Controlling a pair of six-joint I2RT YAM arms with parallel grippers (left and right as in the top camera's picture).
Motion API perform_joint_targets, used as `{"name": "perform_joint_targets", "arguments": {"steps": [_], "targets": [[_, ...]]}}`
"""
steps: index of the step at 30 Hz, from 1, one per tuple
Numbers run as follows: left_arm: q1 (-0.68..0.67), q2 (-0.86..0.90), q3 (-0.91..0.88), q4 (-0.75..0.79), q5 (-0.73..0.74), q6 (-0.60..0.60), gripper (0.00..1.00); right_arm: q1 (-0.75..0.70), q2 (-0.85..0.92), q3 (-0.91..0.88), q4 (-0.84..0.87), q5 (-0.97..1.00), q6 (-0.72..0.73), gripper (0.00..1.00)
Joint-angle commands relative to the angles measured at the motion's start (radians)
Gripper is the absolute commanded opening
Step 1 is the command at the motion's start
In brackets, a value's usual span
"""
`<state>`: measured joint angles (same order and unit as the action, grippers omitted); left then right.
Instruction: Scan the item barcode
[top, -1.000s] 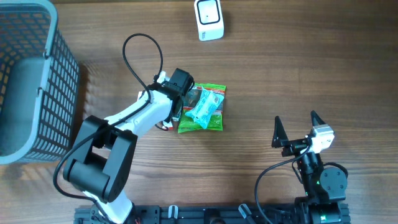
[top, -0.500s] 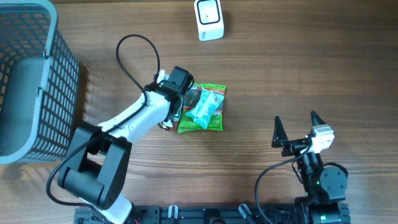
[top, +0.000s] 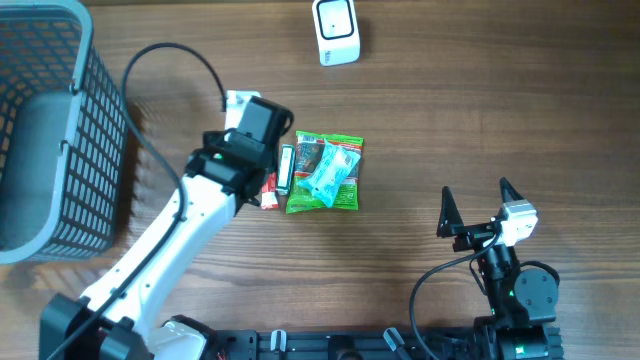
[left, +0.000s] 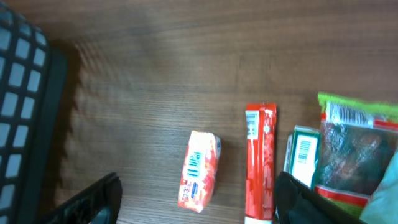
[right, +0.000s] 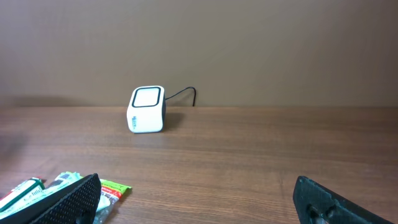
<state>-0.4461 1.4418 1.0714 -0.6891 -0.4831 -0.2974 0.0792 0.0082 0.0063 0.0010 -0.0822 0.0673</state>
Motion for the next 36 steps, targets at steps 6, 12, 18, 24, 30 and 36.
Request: {"name": "perform_joint_targets", "arguments": {"steps": [6,12,18,24,30,36], "targets": [[0.236,-0.027,0.006,-0.03,0.465,-0.047,0.89,0.005,-0.005,-0.001,0.003,-0.011,0.011,1.0],[0.269,0.027,0.002,-0.085,0.475,0.031,0.89,0.005,-0.005,-0.001,0.003,-0.011,0.011,1.0],[0.267,0.144,-0.011,-0.054,0.475,0.055,0.9,0.005,-0.005,-0.001,0.003,-0.011,0.011,1.0],[0.267,0.208,-0.011,-0.01,0.475,0.055,0.74,0.005,-0.005,-0.001,0.003,-0.011,0.011,1.0],[0.268,0.261,-0.026,-0.006,0.475,0.055,0.66,0.005,-0.005,-0.001,0.003,-0.011,0.011,1.0],[0.268,0.261,-0.026,0.001,0.474,0.055,0.47,0.005,-0.005,-0.001,0.003,-0.011,0.011,1.0]]}}
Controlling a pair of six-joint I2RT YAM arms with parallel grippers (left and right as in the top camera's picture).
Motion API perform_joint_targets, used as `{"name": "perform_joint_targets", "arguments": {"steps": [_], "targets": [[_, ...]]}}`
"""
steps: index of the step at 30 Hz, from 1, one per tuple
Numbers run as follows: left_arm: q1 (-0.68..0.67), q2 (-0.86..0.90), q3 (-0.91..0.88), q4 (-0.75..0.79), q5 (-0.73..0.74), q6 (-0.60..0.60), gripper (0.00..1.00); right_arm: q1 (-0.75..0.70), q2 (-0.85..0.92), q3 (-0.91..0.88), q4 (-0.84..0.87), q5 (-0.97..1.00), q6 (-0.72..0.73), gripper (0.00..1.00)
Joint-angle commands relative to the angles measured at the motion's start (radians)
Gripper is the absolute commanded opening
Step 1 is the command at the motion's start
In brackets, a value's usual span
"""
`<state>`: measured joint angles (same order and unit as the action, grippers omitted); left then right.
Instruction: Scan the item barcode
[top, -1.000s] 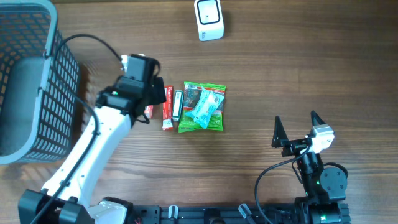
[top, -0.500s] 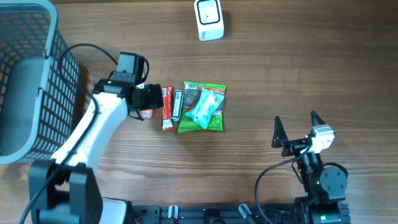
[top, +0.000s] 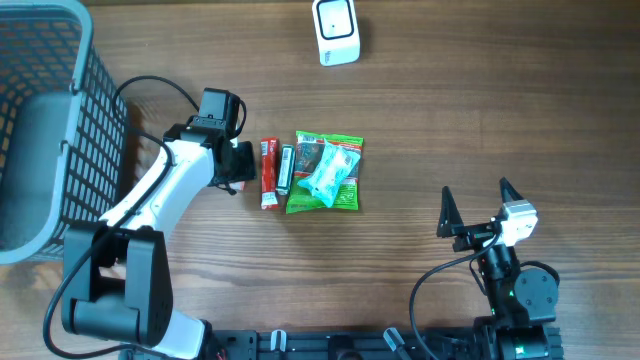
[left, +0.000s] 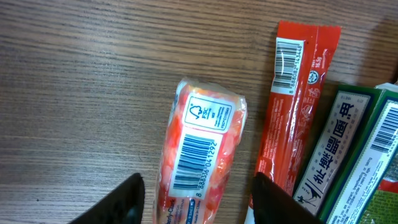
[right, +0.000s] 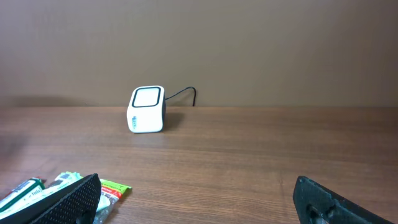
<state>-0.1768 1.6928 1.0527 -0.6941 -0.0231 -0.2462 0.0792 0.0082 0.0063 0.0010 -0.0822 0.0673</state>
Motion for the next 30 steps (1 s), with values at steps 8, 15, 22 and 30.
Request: {"name": "perform_joint_targets", "arguments": {"steps": [8,15,22,30], "targets": [[-0.002,0.01,-0.008,0.007,0.006,0.004,0.46,0.005,-0.005,-0.001,0.003,-0.011,0.011,1.0],[-0.002,0.01,-0.008,0.013,-0.012,0.003,0.36,0.005,-0.005,-0.001,0.003,-0.011,0.011,0.99],[-0.002,0.01,-0.008,0.042,-0.013,0.003,0.39,0.005,-0.005,-0.001,0.003,-0.011,0.011,1.0],[-0.002,0.01,-0.008,0.059,-0.056,0.004,0.43,0.005,-0.005,-0.001,0.003,-0.011,0.011,1.0]]}}
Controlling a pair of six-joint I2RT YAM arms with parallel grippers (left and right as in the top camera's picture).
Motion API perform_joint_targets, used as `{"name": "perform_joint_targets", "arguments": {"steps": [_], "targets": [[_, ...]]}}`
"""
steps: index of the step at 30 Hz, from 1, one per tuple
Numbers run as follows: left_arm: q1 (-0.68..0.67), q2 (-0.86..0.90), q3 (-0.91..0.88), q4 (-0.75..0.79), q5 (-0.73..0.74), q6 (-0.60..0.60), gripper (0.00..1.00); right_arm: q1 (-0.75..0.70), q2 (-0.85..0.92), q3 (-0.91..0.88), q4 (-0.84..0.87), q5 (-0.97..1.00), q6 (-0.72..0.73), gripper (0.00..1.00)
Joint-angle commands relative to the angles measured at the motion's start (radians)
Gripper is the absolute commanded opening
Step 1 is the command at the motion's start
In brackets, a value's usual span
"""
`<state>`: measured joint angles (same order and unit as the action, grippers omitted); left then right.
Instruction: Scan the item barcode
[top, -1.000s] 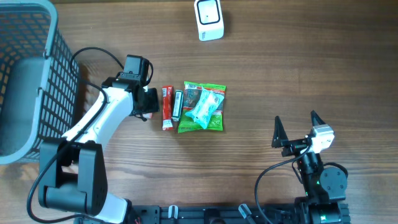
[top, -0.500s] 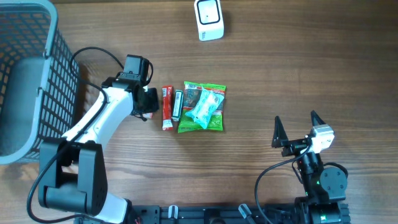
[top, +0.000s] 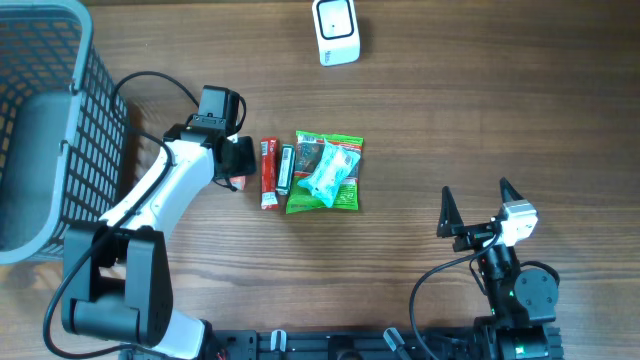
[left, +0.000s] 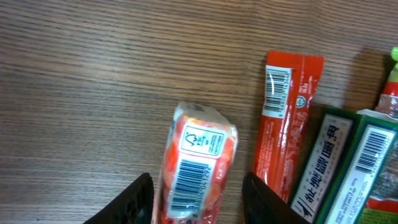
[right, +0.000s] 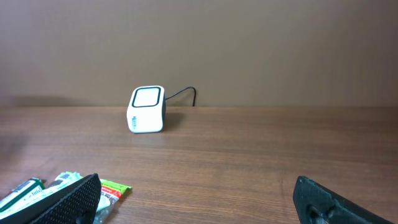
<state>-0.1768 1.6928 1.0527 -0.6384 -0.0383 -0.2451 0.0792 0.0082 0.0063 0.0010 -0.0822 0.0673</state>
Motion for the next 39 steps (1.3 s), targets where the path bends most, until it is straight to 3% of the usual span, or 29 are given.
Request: {"name": "perform_joint_targets", "arguments": {"steps": [1,3,8,22,28,35,39], "targets": [[-0.002,0.01,-0.008,0.003,-0.042,0.003,0.42,0.005,-0.005,-0.001,0.003,-0.011,0.011,1.0],[-0.002,0.01,-0.008,0.004,-0.042,0.003,0.33,0.005,-0.005,-0.001,0.003,-0.011,0.011,1.0],[-0.002,0.01,-0.008,0.004,-0.042,0.003,0.34,0.005,-0.005,-0.001,0.003,-0.011,0.011,1.0],[-0.002,0.011,-0.008,0.003,-0.041,0.003,0.23,0.005,-0.005,-0.001,0.003,-0.011,0.011,1.0],[-0.001,0.0,0.01,0.007,-0.042,0.007,0.49,0.005,-0.005,-0.001,0.003,-0.011,0.011,1.0],[0.003,-0.113,0.125,-0.024,-0.029,0.001,0.55,0.005,-0.005,-0.001,0.003,-0.011,0.011,1.0],[-0.016,-0.167,0.125,-0.049,0.124,-0.073,0.55,0.005,-0.005,-0.001,0.003,-0.011,0.011,1.0]]}}
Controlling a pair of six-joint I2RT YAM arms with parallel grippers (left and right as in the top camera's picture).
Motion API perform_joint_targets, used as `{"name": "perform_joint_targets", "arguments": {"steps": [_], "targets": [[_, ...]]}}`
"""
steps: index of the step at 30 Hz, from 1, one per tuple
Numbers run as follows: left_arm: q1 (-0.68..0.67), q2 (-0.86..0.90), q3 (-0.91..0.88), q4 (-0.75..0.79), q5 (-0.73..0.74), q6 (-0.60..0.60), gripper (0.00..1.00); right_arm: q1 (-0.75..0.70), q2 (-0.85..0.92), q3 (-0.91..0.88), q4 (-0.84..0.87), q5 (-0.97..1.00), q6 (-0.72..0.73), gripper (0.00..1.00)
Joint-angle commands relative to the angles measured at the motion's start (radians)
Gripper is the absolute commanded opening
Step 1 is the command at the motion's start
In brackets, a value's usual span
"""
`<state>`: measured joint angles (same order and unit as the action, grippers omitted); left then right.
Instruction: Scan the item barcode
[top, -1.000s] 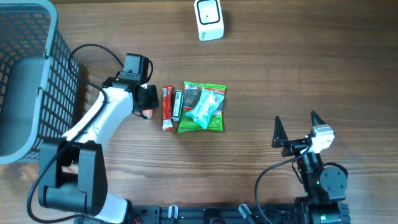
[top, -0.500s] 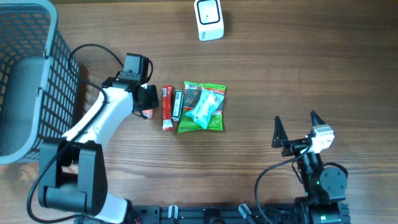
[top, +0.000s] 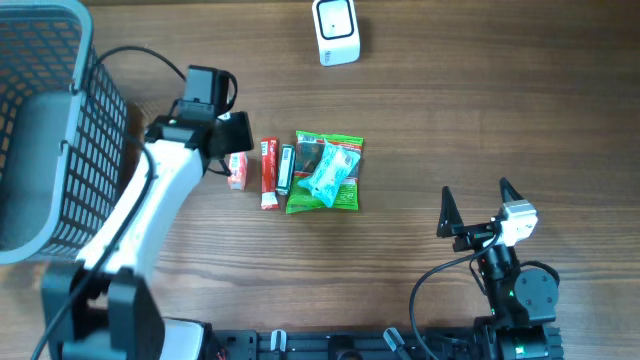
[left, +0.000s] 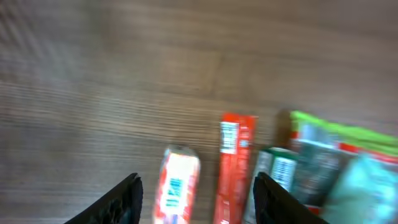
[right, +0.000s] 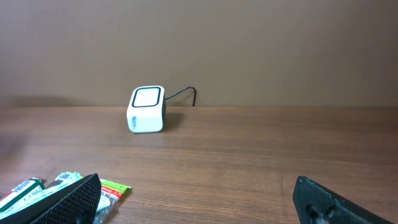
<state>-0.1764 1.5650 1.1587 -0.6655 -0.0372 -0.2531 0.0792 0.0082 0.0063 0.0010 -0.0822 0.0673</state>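
Note:
A small orange-and-white packet lies on the table with its barcode up, blurred in the left wrist view as the packet. My left gripper hangs open above its far end and holds nothing; seen from the wrist, the left gripper has its fingers wide to either side of the packet. The white scanner stands at the far edge, and the scanner faces upward. My right gripper is open and empty at the near right.
Right of the packet lie a red stick pack, a green box and a green bag with a blue wrapper on it. A grey wire basket stands at the left edge.
My left gripper has moved up and back from the packet, still open; the wrist view is now blurred and takes in more of the table. The packet still lies on the table. The right arm has not moved.
At first my left gripper was open over the row of items near the green box. Then it was low at the orange-and-white packet with its fingers on either side, and it stayed there. Now it is higher, open and empty.

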Motion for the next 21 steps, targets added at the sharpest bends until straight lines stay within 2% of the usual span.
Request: {"name": "perform_joint_targets", "arguments": {"steps": [1,3,5,10,11,16,18,21], "targets": [[-0.026,-0.039,0.018,-0.033,0.14,-0.074,0.55,0.005,-0.005,-0.001,0.003,-0.011,0.011,1.0],[-0.061,-0.033,0.012,-0.05,0.15,-0.073,0.56,0.005,-0.005,-0.001,0.003,-0.011,0.011,1.0],[-0.115,-0.031,-0.002,-0.049,0.149,-0.073,0.63,0.005,-0.005,-0.001,0.003,-0.011,0.011,1.0],[-0.206,-0.027,-0.016,-0.046,0.148,-0.077,0.63,0.005,-0.005,-0.001,0.003,-0.011,0.011,1.0],[-0.214,-0.027,-0.016,-0.046,0.148,-0.077,0.66,0.005,-0.005,-0.001,0.003,-0.011,0.011,1.0],[-0.206,-0.027,-0.016,-0.045,0.148,-0.077,0.68,0.005,-0.005,-0.001,0.003,-0.011,0.011,1.0],[-0.178,-0.027,-0.016,-0.04,0.149,-0.081,0.68,0.005,-0.005,-0.001,0.01,0.055,-0.066,1.0],[-0.141,-0.027,-0.016,-0.035,0.148,-0.099,0.72,0.005,-0.005,-0.001,0.01,0.027,-0.034,1.0]]}}
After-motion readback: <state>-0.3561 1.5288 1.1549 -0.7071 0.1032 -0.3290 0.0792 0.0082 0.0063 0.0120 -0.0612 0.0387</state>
